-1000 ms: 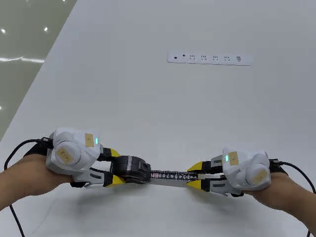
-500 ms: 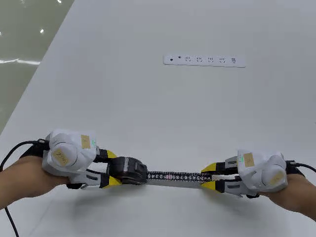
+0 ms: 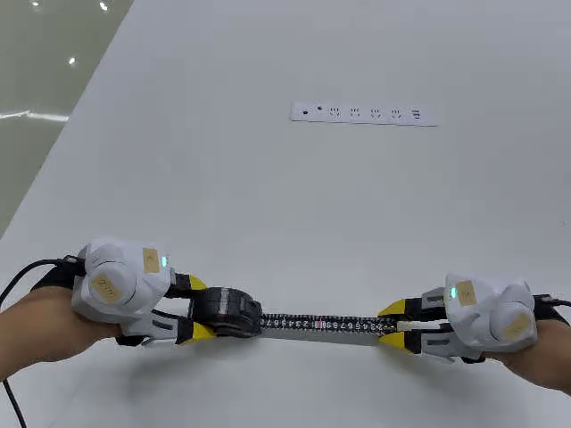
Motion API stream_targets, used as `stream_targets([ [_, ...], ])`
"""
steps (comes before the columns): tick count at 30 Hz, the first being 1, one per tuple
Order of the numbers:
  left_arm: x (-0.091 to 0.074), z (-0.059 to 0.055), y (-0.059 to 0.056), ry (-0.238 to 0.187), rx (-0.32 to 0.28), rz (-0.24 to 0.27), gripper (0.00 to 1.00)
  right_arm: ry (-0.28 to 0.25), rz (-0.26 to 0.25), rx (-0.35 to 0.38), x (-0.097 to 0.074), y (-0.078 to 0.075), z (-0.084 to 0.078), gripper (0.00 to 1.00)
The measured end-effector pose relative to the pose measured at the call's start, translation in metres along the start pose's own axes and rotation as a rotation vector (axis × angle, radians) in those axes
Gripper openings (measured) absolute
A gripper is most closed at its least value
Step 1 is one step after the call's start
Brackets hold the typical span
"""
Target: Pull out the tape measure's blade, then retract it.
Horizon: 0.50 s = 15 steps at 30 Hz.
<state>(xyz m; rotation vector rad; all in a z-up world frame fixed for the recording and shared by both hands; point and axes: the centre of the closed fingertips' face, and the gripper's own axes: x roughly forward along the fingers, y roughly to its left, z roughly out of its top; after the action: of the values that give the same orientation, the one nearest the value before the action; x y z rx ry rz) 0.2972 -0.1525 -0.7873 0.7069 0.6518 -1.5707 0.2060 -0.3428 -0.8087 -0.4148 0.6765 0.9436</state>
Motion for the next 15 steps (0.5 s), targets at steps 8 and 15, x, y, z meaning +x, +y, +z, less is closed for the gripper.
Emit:
stream_targets([
  [8, 0.000, 0.001, 0.000, 0.006, 0.008, -0.002, 0.28, 0.012, -0.012, 0.013, -0.010, -0.002, -0.009, 0.12],
  [15, 0.000, 0.000, -0.001, 0.010, 0.007, 0.000, 0.28, 0.020, -0.019, 0.021, -0.016, 0.000, -0.013, 0.12],
])
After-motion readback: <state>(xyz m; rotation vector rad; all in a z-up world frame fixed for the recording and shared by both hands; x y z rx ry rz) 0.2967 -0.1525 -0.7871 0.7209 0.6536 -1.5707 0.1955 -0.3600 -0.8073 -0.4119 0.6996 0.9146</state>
